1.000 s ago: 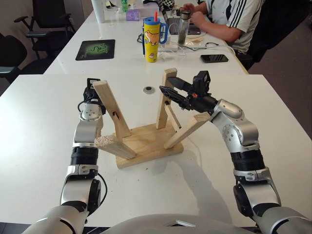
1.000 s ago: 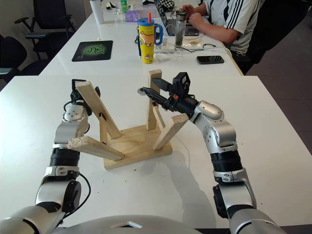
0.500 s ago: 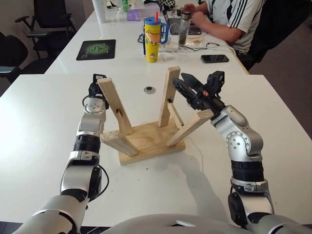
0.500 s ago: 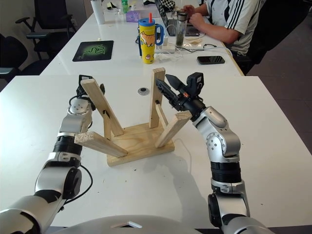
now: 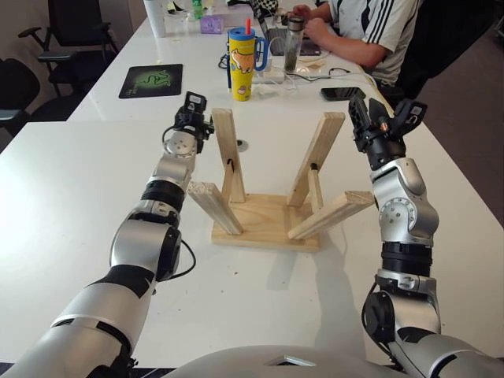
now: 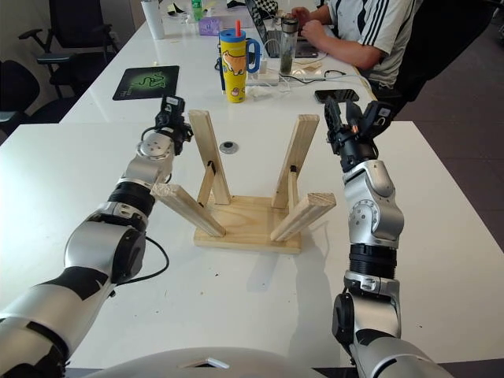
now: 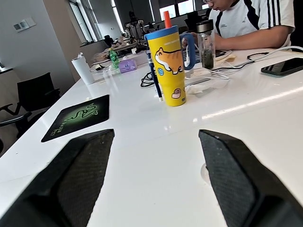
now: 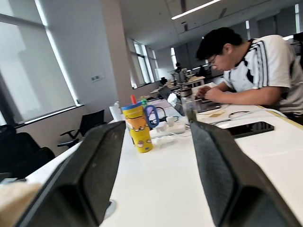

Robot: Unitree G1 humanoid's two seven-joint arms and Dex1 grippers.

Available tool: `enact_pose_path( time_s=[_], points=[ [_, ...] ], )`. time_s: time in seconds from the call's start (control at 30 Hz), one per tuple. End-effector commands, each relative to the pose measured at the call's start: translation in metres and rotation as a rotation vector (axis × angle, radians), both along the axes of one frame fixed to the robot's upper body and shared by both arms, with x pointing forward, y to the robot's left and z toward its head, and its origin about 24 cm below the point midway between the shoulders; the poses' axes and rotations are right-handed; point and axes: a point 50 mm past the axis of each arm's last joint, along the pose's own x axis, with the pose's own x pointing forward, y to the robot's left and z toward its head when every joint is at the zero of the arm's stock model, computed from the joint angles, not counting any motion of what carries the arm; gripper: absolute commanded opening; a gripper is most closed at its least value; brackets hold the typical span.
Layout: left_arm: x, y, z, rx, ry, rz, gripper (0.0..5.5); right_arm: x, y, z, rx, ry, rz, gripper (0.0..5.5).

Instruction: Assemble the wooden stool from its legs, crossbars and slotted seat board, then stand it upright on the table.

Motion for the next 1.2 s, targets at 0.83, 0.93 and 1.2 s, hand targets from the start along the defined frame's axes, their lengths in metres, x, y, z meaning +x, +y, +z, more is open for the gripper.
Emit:
enact_pose_path(
  time_s=[0.83,0.93,1.2],
  points=[
    [-0.195,0.019,-0.103,-0.089,0.384,-0.242,0.58,-0.125,0.016,-0.119,-0.317,0.510,0.104,0.00],
    [-0.202,0.016,-0.107,-0.054,0.410,-0.261,0.17,-0.129,0.019,-0.122,-0.318,0.538,0.141,0.00],
    [-0.209,0.000,-0.111,-0.053,0.434,-0.356,0.01,-0.136,0.023,-0.129,-0.340,0.601,0.208,0.00]
  ],
)
